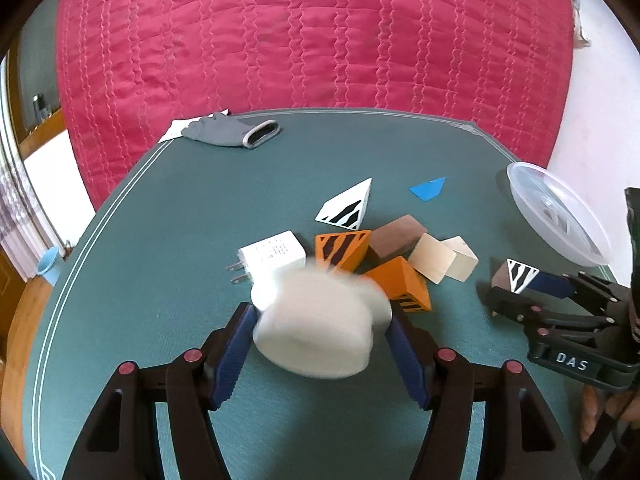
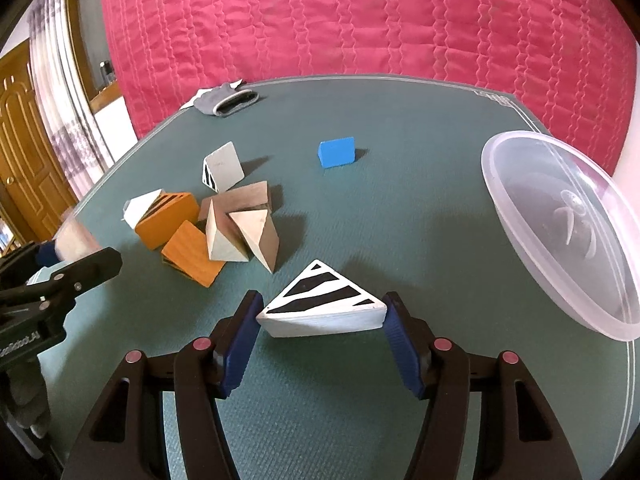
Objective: Organize rigid objects
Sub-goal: 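Grasp white cup with left tool while right tool grasps black-striped white triangle block, then lift white cup with left tool while right tool carries striped block into clear bowl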
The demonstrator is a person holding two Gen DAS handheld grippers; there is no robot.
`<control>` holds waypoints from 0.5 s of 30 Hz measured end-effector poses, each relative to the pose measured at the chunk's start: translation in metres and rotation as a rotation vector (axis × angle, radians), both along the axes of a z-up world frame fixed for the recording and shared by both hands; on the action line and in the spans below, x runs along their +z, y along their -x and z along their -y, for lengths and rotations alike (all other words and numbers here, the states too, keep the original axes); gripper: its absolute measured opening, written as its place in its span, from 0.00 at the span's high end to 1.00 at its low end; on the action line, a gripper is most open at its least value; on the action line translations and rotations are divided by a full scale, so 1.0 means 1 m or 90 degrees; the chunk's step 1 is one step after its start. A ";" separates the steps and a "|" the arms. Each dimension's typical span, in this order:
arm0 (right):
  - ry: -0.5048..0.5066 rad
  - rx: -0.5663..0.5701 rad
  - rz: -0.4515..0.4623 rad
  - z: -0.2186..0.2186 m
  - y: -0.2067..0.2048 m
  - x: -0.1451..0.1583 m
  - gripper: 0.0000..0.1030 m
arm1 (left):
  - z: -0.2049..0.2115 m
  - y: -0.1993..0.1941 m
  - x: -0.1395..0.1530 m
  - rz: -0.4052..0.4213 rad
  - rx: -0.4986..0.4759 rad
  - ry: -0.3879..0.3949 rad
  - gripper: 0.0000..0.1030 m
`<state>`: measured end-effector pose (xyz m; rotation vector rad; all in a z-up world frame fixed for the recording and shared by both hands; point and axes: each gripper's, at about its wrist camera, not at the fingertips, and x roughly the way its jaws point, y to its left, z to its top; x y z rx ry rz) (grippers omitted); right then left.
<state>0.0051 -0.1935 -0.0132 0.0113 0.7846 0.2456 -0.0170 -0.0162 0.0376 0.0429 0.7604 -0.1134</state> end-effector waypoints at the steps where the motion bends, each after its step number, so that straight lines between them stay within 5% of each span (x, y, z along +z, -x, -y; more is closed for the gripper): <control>1: 0.001 0.002 -0.002 -0.001 0.000 -0.001 0.37 | 0.001 0.000 0.000 0.001 -0.002 -0.002 0.35; 7: 0.014 0.008 -0.002 -0.005 0.002 -0.002 0.33 | 0.004 0.003 0.002 0.008 -0.004 -0.008 0.36; 15: 0.017 -0.005 0.002 -0.004 0.003 -0.001 0.41 | 0.001 0.004 -0.008 -0.010 -0.005 -0.007 0.36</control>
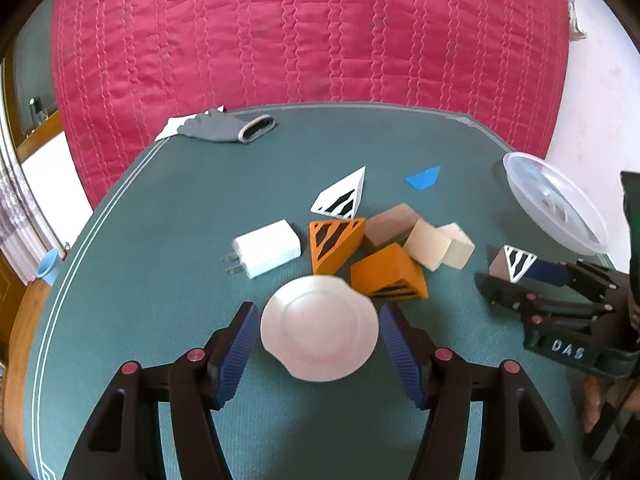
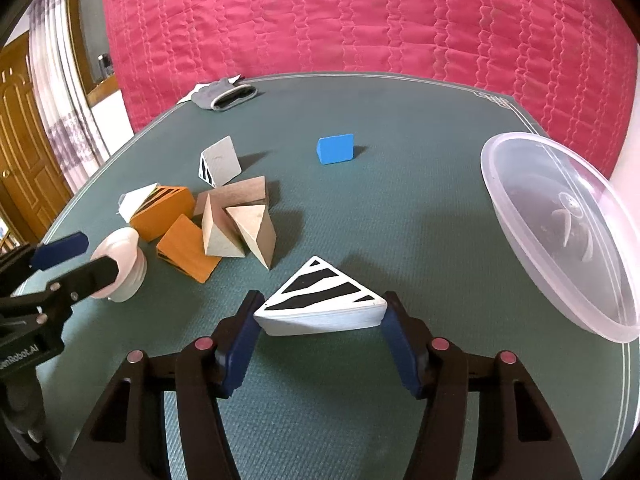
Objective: Organize rigid objects
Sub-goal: 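Lift white cup with left tool while right tool carries striped block into clear bowl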
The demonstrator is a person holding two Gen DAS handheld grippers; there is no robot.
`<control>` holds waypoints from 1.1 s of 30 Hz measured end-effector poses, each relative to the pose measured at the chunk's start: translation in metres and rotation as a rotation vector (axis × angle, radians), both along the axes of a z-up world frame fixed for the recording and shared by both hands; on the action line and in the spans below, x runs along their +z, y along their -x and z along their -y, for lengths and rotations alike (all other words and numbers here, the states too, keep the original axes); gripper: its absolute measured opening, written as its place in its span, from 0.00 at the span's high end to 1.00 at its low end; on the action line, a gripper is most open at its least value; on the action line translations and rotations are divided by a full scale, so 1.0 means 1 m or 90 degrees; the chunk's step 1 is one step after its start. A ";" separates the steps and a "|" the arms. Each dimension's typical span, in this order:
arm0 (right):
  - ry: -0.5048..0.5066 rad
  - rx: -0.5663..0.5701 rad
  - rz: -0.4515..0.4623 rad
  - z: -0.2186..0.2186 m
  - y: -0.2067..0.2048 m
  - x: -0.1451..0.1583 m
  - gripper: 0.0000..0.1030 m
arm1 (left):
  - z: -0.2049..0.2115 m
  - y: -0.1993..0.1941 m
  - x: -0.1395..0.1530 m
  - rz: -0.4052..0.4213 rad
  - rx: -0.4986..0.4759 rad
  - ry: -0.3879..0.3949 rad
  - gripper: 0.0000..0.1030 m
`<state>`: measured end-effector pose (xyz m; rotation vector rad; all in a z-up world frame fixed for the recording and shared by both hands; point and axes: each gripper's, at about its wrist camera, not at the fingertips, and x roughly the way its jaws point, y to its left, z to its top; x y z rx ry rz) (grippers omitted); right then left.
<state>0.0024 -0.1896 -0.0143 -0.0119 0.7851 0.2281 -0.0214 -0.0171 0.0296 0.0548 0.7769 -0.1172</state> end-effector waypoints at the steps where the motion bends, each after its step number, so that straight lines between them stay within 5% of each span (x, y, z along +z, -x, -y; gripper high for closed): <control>1: -0.001 0.000 0.000 0.000 0.000 0.000 0.41 | -0.002 0.000 -0.003 -0.006 0.002 0.002 0.36; 16: -0.002 -0.001 -0.001 0.001 0.000 0.000 0.41 | 0.004 -0.007 -0.010 -0.016 -0.006 0.010 0.22; 20: -0.001 -0.001 -0.001 0.001 0.000 0.000 0.41 | 0.008 -0.018 -0.021 -0.038 0.000 -0.013 0.22; 23: -0.001 -0.001 -0.001 0.001 0.000 0.000 0.41 | 0.006 -0.021 -0.024 -0.048 0.001 -0.007 0.33; 33: -0.026 -0.012 0.018 0.009 0.002 0.007 0.42 | 0.008 -0.014 -0.015 -0.026 -0.004 -0.006 0.33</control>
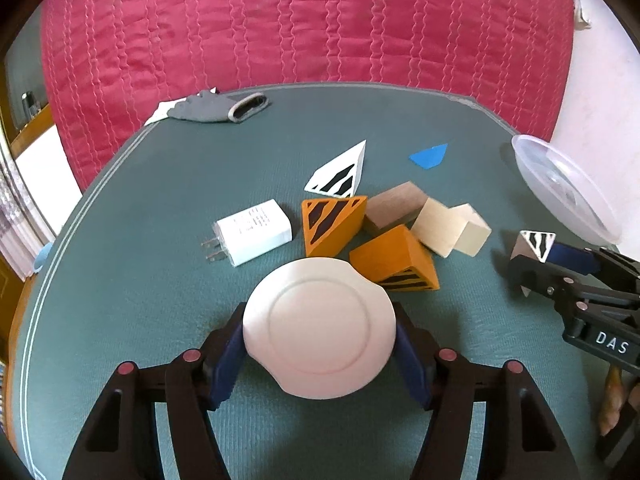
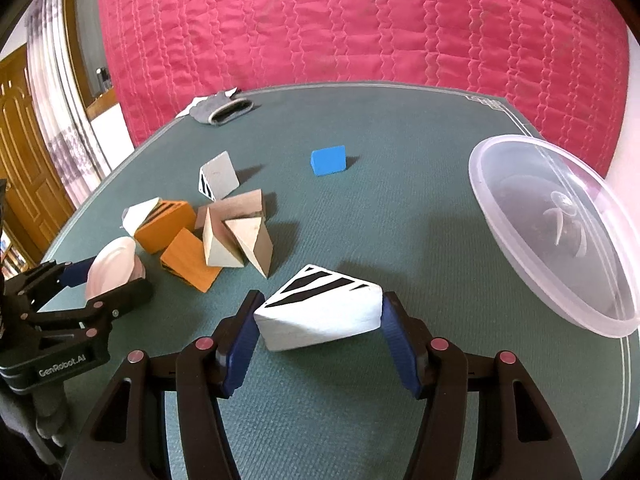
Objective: Organize rigid objects
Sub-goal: 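Lift white cup with left tool while right tool carries striped block into clear bowl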
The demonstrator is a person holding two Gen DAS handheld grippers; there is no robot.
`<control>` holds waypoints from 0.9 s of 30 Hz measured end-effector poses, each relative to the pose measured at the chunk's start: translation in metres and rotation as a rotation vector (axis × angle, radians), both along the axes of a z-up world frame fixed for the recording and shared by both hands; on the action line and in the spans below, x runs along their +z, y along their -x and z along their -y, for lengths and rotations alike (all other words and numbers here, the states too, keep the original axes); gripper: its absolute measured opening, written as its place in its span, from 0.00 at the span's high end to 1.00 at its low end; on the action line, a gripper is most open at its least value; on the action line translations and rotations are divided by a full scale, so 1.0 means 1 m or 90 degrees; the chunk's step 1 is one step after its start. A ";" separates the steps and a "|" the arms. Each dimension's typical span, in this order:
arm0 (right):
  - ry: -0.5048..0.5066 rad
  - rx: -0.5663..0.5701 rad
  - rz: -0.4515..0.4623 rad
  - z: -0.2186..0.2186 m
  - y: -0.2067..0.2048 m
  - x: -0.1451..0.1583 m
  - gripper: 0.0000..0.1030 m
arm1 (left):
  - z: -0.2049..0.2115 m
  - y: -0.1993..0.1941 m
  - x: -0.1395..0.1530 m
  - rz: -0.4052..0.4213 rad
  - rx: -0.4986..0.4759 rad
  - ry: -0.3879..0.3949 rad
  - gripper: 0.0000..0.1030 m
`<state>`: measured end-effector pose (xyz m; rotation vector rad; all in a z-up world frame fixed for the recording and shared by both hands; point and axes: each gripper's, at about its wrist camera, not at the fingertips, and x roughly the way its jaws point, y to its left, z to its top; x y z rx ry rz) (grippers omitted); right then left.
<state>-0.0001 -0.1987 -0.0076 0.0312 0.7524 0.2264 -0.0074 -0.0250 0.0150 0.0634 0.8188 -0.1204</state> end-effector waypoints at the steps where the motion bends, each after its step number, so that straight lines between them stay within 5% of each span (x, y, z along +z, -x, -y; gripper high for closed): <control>1: -0.003 0.000 0.001 0.001 0.000 0.001 0.42 | 0.001 0.001 0.002 0.004 0.000 0.000 0.33; 14: -0.044 -0.040 0.042 0.045 0.016 0.027 0.44 | 0.024 0.012 0.031 0.036 -0.024 -0.001 0.33; 27: -0.068 -0.184 0.088 0.129 0.017 0.050 0.44 | 0.057 0.016 0.047 0.057 -0.064 -0.013 0.33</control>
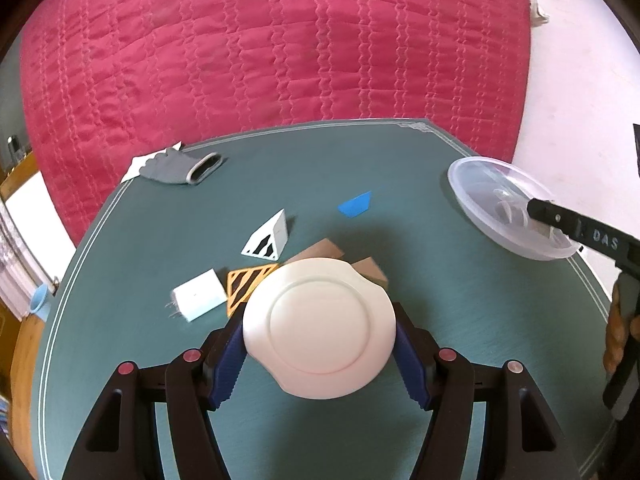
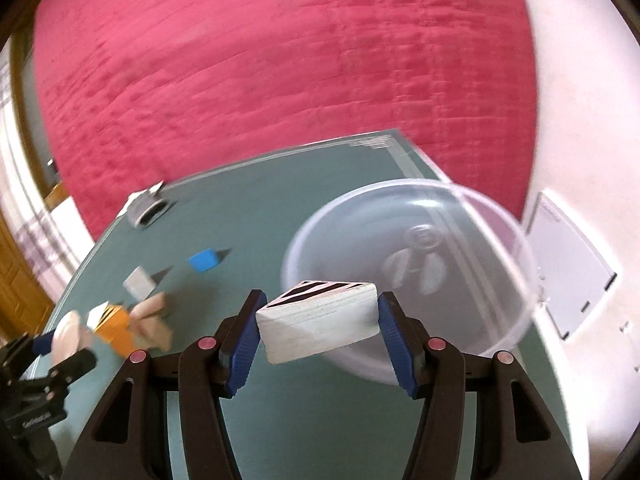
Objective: Organize rigid objects
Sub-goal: 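Lift white cup with left tool while right tool carries striped block into clear bowl, then lower white cup into clear plastic bowl and open left tool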
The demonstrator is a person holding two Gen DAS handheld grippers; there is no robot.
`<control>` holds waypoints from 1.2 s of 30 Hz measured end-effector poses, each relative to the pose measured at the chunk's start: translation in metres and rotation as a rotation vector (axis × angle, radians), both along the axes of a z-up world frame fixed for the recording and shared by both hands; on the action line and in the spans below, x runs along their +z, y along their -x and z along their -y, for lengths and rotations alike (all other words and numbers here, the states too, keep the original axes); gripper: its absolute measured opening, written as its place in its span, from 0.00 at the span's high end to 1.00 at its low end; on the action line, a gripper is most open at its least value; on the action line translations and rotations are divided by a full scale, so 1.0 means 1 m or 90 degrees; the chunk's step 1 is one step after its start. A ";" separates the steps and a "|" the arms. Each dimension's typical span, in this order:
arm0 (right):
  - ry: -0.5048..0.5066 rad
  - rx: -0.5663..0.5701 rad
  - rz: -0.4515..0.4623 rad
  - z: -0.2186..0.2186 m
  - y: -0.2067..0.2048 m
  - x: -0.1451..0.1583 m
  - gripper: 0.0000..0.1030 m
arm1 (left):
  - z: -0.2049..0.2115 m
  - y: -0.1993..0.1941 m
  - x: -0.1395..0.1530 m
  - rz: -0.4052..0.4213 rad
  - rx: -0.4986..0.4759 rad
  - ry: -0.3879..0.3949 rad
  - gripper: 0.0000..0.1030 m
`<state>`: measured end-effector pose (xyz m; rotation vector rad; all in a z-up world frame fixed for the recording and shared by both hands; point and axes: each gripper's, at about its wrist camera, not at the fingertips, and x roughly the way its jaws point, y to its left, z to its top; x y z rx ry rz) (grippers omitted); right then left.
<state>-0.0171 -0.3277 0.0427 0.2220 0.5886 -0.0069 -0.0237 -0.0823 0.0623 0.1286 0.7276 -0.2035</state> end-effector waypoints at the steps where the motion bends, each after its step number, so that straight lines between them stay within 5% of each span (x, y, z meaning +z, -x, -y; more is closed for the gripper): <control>1: -0.001 -0.018 0.002 0.010 -0.001 0.001 0.44 | 0.003 0.000 0.001 0.002 -0.003 -0.002 0.33; 15: -0.027 -0.111 -0.027 0.076 -0.022 -0.024 0.37 | 0.064 -0.009 0.016 0.021 -0.061 -0.026 0.33; 36: 0.016 -0.179 0.046 0.074 0.002 -0.007 0.22 | 0.149 -0.061 0.014 0.031 -0.114 -0.026 0.33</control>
